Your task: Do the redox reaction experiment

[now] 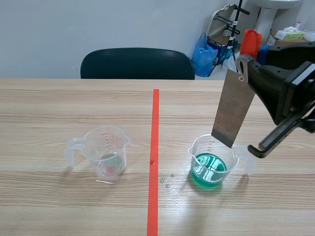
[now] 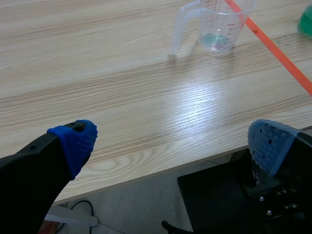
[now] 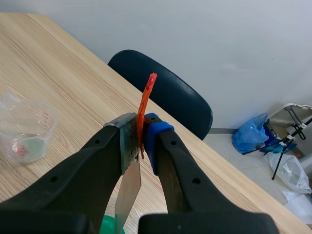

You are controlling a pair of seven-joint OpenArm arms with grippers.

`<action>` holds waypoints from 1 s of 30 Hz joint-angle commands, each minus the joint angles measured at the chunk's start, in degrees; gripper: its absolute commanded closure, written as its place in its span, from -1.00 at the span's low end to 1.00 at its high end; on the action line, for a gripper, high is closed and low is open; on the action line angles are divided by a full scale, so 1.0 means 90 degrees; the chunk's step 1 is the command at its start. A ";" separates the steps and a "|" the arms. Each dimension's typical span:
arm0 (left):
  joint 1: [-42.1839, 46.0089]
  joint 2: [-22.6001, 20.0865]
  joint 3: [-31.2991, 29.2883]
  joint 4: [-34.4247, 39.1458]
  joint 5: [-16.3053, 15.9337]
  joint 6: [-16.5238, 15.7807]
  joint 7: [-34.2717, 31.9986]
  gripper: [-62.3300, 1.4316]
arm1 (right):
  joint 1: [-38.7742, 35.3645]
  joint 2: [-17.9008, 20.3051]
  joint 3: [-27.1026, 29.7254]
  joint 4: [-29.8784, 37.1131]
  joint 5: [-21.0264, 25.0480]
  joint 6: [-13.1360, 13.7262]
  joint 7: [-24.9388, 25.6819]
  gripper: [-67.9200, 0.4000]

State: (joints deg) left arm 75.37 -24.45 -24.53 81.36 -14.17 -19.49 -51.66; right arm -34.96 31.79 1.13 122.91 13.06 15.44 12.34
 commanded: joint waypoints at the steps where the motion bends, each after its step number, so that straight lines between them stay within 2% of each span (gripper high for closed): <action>1: 0.0007 0.0068 -0.0075 0.0073 -0.0019 0.0012 -0.0114 -1.00 | 0.0044 0.0044 0.0083 0.0160 0.0070 -0.0041 0.0102 0.95; 30: 0.0007 0.0068 -0.0075 0.0073 -0.0022 0.0010 -0.0282 -1.00 | 0.0044 0.0044 0.0083 0.0160 0.0070 -0.0041 0.0102 0.95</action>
State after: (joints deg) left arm 75.37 -24.45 -24.53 81.36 -14.17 -19.49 -53.21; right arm -34.96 31.79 1.13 122.91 13.06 15.44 12.34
